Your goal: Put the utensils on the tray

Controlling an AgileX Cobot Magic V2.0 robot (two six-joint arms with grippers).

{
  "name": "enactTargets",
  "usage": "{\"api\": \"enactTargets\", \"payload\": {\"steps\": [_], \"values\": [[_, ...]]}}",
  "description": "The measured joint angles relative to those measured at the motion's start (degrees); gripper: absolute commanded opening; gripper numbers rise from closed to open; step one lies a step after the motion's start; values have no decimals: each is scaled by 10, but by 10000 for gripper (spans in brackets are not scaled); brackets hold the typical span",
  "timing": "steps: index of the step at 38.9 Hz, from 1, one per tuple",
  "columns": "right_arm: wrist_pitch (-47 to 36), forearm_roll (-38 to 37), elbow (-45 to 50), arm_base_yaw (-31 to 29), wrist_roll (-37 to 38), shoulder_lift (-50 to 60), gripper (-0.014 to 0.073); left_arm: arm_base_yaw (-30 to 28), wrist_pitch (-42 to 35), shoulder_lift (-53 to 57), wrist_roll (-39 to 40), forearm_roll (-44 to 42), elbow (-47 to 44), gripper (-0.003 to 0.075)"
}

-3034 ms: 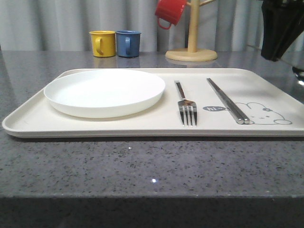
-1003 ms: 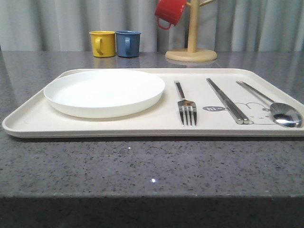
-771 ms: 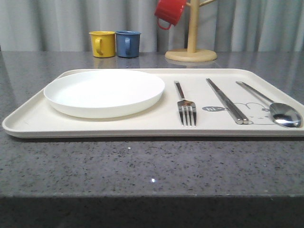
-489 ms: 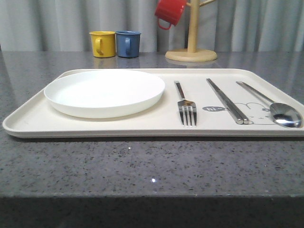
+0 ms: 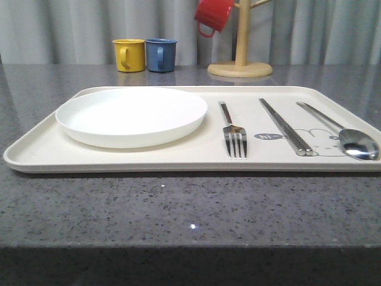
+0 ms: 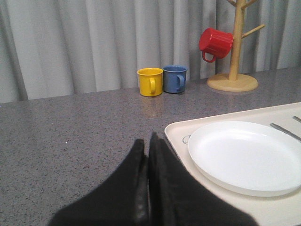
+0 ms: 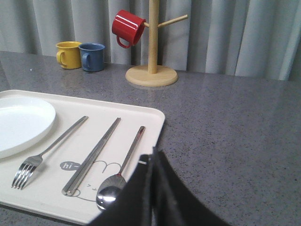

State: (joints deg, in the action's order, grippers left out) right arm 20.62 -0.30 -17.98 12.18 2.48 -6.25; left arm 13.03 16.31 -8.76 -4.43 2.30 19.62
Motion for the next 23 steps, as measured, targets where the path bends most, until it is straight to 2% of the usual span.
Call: {"api": "enactTargets", "payload": {"steps": [16,23], "values": [[0,0,0,0,0,0,-69,0,-1,0,0,0,0,-18],[0,0,0,0,0,0,-69,-16,-20,48,0,-7,-61,-18]]}}
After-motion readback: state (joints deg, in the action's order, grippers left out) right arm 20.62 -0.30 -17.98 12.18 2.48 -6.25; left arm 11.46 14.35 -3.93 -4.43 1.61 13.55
